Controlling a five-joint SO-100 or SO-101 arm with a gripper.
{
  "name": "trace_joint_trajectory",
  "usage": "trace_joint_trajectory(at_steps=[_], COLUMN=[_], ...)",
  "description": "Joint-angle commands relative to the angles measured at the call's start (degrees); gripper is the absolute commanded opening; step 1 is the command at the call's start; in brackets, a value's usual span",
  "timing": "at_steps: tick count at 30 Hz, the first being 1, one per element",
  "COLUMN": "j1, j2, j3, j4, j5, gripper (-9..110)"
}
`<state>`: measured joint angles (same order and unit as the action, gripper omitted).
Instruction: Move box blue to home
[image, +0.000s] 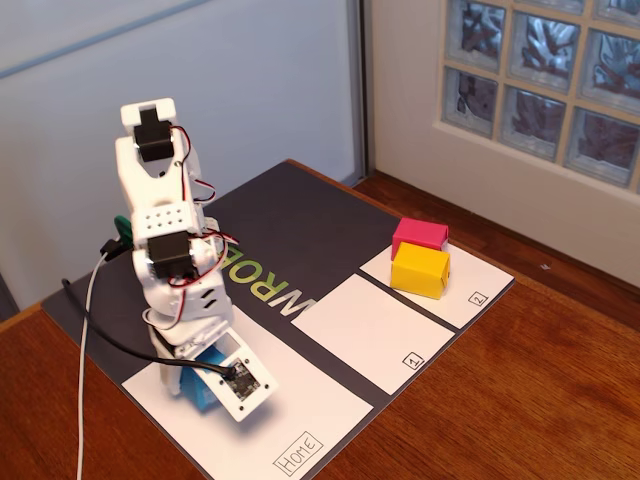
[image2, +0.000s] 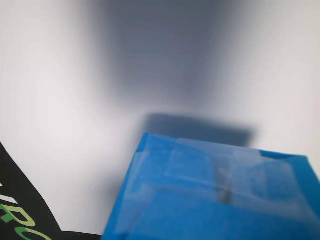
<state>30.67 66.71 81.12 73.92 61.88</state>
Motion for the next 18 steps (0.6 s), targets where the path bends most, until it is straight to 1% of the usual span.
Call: trace_joint_trajectory(at_steps=[1, 10, 18], j1=[-2.2, -4.57, -3.87], j2=[-0.62, -2.37, -3.16], j3=[-3.08, -3.08, -2.9], j4=[-1.23, -4.13, -4.66], j5=[1.41, 5.1, 4.83], gripper=[0, 0, 18])
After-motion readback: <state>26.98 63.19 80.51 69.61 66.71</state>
